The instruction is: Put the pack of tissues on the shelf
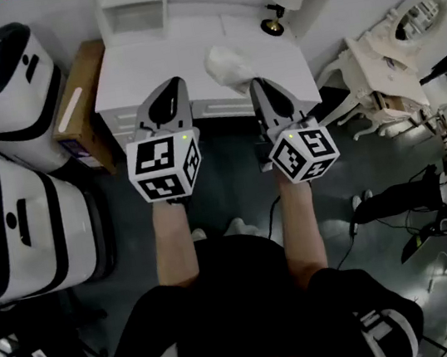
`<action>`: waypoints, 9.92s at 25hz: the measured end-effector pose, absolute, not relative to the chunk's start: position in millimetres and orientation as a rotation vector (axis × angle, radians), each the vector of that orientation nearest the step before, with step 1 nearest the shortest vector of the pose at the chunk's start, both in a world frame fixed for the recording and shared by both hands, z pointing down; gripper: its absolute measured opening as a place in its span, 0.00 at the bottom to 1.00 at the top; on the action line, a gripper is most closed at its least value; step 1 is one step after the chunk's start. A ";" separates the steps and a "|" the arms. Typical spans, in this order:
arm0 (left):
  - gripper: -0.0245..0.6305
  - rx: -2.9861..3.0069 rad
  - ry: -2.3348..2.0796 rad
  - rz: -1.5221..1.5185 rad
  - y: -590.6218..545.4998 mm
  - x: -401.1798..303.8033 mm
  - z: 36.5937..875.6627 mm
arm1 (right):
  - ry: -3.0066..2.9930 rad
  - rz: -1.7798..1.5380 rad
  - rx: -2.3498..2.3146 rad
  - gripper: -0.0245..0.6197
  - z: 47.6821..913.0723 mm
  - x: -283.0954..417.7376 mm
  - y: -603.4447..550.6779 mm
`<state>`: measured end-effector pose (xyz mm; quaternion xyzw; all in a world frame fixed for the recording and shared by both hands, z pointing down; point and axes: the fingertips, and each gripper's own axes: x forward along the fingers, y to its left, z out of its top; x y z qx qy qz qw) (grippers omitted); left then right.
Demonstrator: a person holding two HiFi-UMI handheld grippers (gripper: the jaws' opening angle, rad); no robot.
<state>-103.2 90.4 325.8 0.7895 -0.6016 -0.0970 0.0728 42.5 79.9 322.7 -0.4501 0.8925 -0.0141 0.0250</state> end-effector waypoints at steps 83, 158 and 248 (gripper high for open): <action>0.05 2.361 -1.702 -0.023 -193.6 -17.0 341.5 | 2.648 -0.321 -1.210 0.08 345.1 88.9 -209.1; 0.05 2.450 -1.881 -0.422 -402.7 -89.3 235.5 | 2.617 0.239 -1.140 0.08 186.0 35.9 -406.6; 0.05 2.345 -1.720 -0.018 -309.7 16.1 383.0 | 2.764 -0.163 -1.472 0.07 369.8 141.6 -315.6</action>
